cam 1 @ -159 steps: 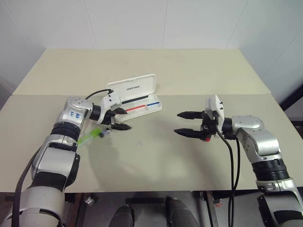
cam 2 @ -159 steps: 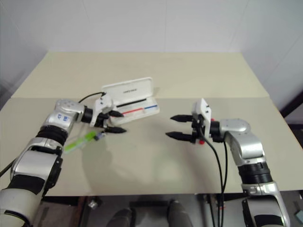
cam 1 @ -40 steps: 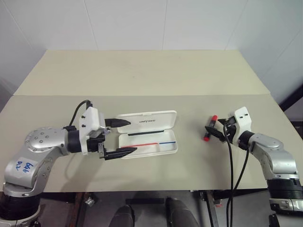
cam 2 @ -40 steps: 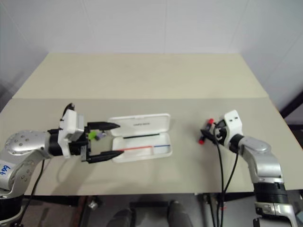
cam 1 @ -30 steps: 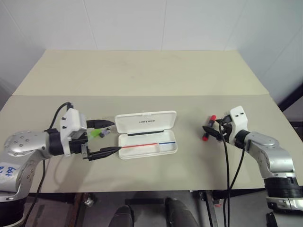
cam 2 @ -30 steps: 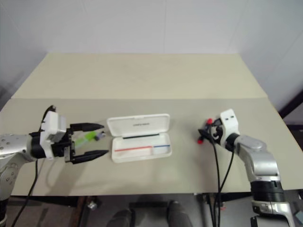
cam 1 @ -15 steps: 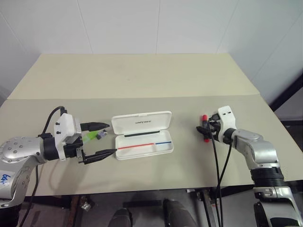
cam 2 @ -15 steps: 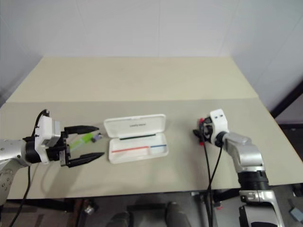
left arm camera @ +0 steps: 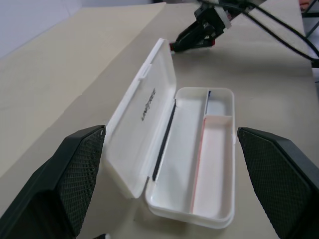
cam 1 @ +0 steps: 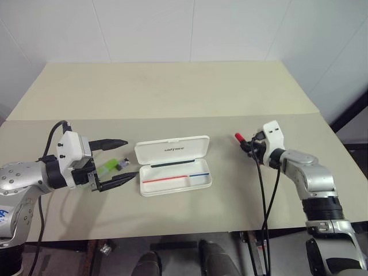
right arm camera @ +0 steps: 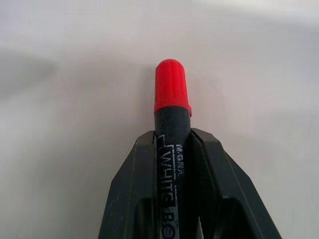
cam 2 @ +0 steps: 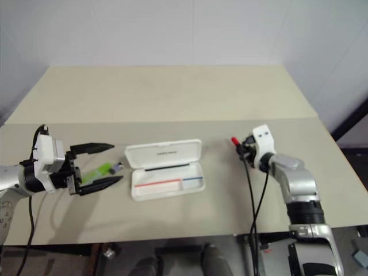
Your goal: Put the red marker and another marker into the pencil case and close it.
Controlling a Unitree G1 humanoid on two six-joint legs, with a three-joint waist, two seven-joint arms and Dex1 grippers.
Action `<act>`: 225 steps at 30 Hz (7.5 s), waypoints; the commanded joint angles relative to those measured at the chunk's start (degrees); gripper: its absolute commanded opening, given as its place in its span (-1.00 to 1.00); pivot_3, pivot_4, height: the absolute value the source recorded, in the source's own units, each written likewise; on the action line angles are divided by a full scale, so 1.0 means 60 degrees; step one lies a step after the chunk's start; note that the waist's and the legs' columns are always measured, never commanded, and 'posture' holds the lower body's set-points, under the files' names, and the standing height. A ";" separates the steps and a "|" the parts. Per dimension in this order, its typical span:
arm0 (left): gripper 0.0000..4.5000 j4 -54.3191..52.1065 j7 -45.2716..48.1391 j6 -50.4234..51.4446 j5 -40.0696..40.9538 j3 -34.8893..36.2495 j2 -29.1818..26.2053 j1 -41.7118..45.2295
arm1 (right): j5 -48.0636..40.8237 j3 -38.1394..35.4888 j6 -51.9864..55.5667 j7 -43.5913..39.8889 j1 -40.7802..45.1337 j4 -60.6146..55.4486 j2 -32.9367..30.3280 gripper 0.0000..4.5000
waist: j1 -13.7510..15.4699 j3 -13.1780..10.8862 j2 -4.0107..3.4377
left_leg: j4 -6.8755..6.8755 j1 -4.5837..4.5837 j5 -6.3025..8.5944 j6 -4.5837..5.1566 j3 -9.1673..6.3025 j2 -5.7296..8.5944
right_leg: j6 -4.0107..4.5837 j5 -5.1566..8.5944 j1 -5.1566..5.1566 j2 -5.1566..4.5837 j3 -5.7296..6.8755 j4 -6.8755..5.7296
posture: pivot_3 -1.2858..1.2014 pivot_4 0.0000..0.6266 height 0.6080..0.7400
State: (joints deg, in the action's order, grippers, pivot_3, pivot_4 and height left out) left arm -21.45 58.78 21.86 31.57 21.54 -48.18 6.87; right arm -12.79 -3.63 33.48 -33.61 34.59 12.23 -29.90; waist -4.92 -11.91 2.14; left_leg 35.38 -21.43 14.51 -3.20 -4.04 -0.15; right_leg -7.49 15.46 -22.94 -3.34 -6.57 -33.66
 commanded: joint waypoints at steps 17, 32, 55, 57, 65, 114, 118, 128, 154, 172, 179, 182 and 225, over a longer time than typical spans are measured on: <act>1.00 0.0606 0.0049 -0.0780 -0.0036 -0.0158 -0.0004 0.0403 | -0.3760 0.0749 -0.0497 -0.4960 0.1344 -0.4486 -0.0766 -0.40 | 0.0129 -0.0007 -0.0012 | -0.0035 -0.0132 0.0012 -0.0015 -0.0020 0.0007 | -0.0134 -0.0052 -0.0161 -0.0024 0.0033 -0.0051 | 0.03 -0.52 1.00; 1.00 -0.0001 -0.0352 -0.0738 0.0175 0.0385 0.0049 -0.0567 | 0.1267 0.4466 -0.4783 -0.5152 0.1495 -0.2890 -0.0125 -0.40 | 0.0038 -0.0008 -0.0013 | -0.0021 -0.0126 0.0010 -0.0019 -0.0016 0.0005 | -0.0126 -0.0048 -0.0168 -0.0017 0.0031 -0.0078 | 0.03 -0.52 1.00; 1.00 -0.0761 -0.0572 -0.0329 0.0343 0.1391 -0.0089 -0.2036 | 0.2767 0.4997 -0.5677 -0.4323 0.1739 -0.1740 0.1610 -0.40 | 0.0012 -0.0007 -0.0013 | -0.0020 -0.0113 0.0009 -0.0024 -0.0021 0.0003 | -0.0100 -0.0033 -0.0180 -0.0014 0.0034 -0.0133 | 0.03 -0.52 1.00; 1.00 -0.0768 -0.0610 -0.0356 0.0330 0.1392 -0.0088 -0.2030 | 0.2842 0.4988 -0.5755 -0.4296 0.1723 -0.1659 0.1625 -0.07 | 0.0021 -0.0007 -0.0012 | -0.0020 -0.0112 0.0008 -0.0024 -0.0021 0.0003 | -0.0091 -0.0029 -0.0187 -0.0013 0.0035 -0.0147 | 0.03 -0.52 1.00; 1.00 -0.0775 -0.0671 -0.0398 0.0340 0.1273 -0.0076 -0.1973 | 0.2690 0.4869 -0.5727 -0.4629 0.1706 -0.1680 0.1504 0.98 | 0.0021 -0.0007 -0.0012 | -0.0016 -0.0112 0.0007 -0.0026 -0.0021 0.0003 | -0.0084 -0.0025 -0.0191 -0.0012 0.0035 -0.0161 | 0.03 -0.52 1.00; 1.00 0.4128 -0.0197 -0.0150 -0.1283 0.0573 -0.1177 -0.1092 | -0.2455 0.1124 -0.2569 -0.6646 -0.0148 -0.2903 -0.0900 0.98 | 0.0042 -0.0006 -0.0011 | 0.0041 -0.0113 0.0008 -0.0026 -0.0020 0.0004 | -0.0049 0.0000 -0.0191 -0.0008 0.0031 -0.0211 | 0.03 -0.52 1.00; 1.00 0.4929 0.0145 -0.0373 -0.1422 0.0125 -0.1222 -0.0525 | -0.2366 0.1195 -0.2612 -0.6656 -0.0114 -0.2839 -0.0906 0.98 | 0.0051 -0.0006 -0.0011 | 0.0039 -0.0115 0.0008 -0.0026 -0.0020 0.0003 | -0.0075 -0.0014 -0.0192 -0.0008 0.0034 -0.0212 | 0.03 -0.52 1.00; 0.92 0.7038 0.1386 -0.1067 -0.2328 -0.1622 -0.1294 0.1138 | -0.2421 0.1145 -0.2593 -0.6826 0.0049 -0.2714 -0.0919 0.99 | 0.0083 -0.0006 -0.0011 | 0.0042 -0.0118 0.0008 -0.0026 -0.0021 0.0005 | -0.0079 -0.0016 -0.0195 -0.0007 0.0035 -0.0222 | 0.03 -0.52 1.00; -0.52 0.7601 0.1249 -0.2861 -0.3013 -0.1594 -0.2435 0.3958 | -0.2980 0.0406 -0.2777 -0.7304 -0.0572 -0.2788 -0.1429 1.00 | 0.0302 -0.0007 -0.0008 | 0.0095 -0.0130 0.0008 -0.0025 -0.0024 0.0010 | -0.0091 -0.0016 -0.0195 -0.0008 0.0038 -0.0261 | 0.03 -0.52 1.00; -0.52 0.3615 0.1938 -0.0508 -0.1529 -0.3353 -0.0381 0.6981 | -0.2964 0.0069 -0.3133 -0.7585 -0.0968 -0.2035 -0.2094 1.00 | 0.0190 -0.0009 -0.0007 | 0.0116 -0.0129 0.0007 -0.0025 -0.0024 0.0016 | -0.0119 -0.0012 -0.0194 0.0003 0.0025 -0.0295 | 0.03 -0.52 1.00; -0.52 0.2374 0.1634 0.1408 -0.1253 -0.4161 0.0155 0.7109 | -0.2965 -0.0120 -0.3110 -0.7248 -0.1257 -0.2253 -0.2251 1.00 | 0.0266 -0.0013 -0.0001 | 0.0136 -0.0132 0.0007 -0.0025 -0.0024 0.0022 | -0.0122 -0.0012 -0.0193 0.0001 0.0020 -0.0301 | 0.03 -0.52 1.00; -0.52 0.2006 0.1842 0.1768 -0.1282 -0.4488 0.0062 0.6551 | -0.2960 -0.0191 -0.3001 -0.7051 -0.1457 -0.2424 -0.2287 1.00 | 0.0246 -0.0012 -0.0003 | 0.0129 -0.0129 0.0007 -0.0025 -0.0024 0.0022 | -0.0123 -0.0009 -0.0193 0.0002 0.0018 -0.0300 | 0.03 -0.52 1.00; -0.52 -0.0068 -0.0572 0.4416 -0.2450 -0.6593 0.0062 0.4430 | -0.2954 -0.0394 -0.2997 -0.6741 -0.1957 -0.2499 -0.2369 1.00 | 0.0285 -0.0016 0.0002 | 0.0137 -0.0113 0.0008 -0.0025 -0.0027 0.0030 | -0.0126 -0.0008 -0.0158 -0.0006 0.0015 -0.0270 | 0.03 -0.52 1.00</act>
State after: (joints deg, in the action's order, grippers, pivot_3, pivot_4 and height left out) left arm -21.54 55.12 49.30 17.48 -18.21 -47.94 33.04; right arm -30.22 -4.74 16.26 -74.19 22.94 -1.82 -43.73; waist -3.21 -12.01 2.15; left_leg 36.21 -22.11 14.55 -3.35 -4.20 0.03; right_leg -8.25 15.41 -23.89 -3.37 -6.48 -35.28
